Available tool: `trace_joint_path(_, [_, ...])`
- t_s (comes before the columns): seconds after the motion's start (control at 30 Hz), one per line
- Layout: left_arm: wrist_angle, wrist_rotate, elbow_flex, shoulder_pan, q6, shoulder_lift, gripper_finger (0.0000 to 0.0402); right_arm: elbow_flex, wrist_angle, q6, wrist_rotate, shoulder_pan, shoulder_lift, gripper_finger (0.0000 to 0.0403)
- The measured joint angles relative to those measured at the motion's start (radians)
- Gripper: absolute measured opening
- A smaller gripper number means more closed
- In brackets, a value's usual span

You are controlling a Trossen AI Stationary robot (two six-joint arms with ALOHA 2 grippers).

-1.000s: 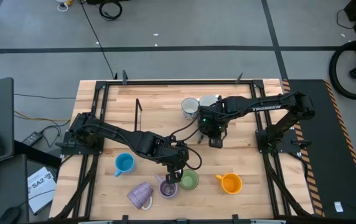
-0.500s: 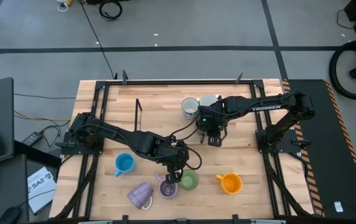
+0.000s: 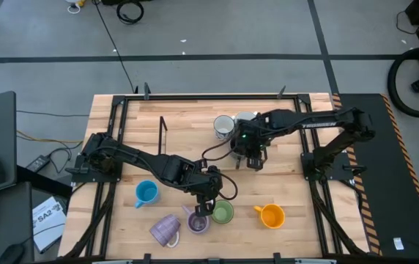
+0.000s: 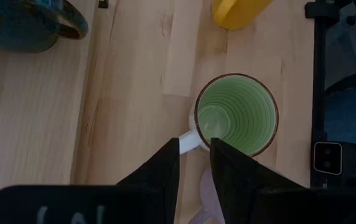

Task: Place coffee mugs
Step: Align the brown mug with the light blue mug on the shelf, then put the right purple mug on the shelf

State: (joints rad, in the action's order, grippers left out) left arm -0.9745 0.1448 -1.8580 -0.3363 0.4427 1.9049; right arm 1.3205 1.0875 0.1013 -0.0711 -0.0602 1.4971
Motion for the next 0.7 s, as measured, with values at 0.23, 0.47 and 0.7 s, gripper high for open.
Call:
trace_joint_path(0.23, [0.074, 0.0, 0.0, 0.0, 0.0, 0.0, 0.0096, 0.001, 0.002, 0.0, -0.001, -0.001, -0.131, 0.014])
trace_joint_path(0.47, [0.105, 0.0, 0.0, 0.0, 0.027, 0.0, 0.0096, 0.001, 0.008, 0.0, -0.003, 0.011, -0.261, 0.014])
trace_joint_path(0.7, [0.011, -0.077, 0.0, -0.012, 0.122, 0.0, 0.0096, 0.001, 0.016, 0.0, -0.003, 0.032, -0.355, 0.014])
